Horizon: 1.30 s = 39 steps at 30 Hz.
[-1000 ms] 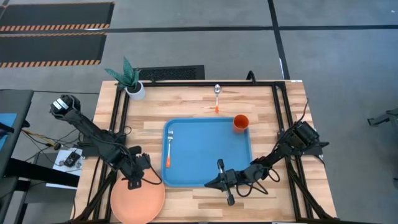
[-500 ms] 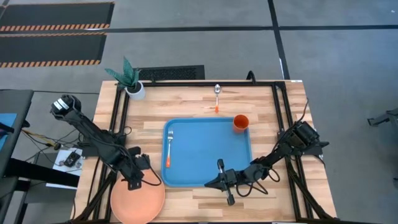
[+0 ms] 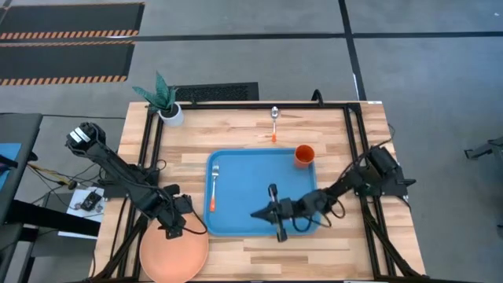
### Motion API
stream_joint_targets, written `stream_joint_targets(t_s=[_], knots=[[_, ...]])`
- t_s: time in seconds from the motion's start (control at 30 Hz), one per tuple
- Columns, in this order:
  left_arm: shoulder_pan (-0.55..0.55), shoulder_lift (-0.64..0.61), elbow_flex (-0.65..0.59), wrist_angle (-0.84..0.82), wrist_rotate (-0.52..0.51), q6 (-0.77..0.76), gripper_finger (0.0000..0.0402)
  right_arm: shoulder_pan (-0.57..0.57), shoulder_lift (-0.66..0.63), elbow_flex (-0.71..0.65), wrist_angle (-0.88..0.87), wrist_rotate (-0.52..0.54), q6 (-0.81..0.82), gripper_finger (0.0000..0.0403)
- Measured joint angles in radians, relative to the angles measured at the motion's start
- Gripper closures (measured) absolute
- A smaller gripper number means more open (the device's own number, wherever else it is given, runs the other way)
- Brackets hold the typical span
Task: Pick and place plate/cup/fork/spoon on tray
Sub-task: Put the orange plate on the blue serving tray
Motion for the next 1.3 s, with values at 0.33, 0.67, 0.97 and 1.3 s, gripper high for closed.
stream_joint_targets(t_s=[0.33,0.67,0.97,1.3], knots=[[0.034,0.000,0.000,0.001,-0.022,0.088,0.0255,-0.133,-0.005,0.004,-0.006,-0.141,0.057,0.0394],[0.111,0.000,-0.016,0.001,-0.021,0.175,0.0255,-0.131,-0.005,0.120,-0.120,-0.146,-0.001,0.0394],[0.186,0.000,-0.073,0.001,0.059,0.256,0.0255,-0.101,-0.004,0.164,-0.237,-0.163,-0.004,0.0394],[0.211,0.000,-0.075,-0.005,0.163,0.308,0.0256,-0.090,-0.004,0.164,-0.253,-0.163,-0.004,0.0394]])
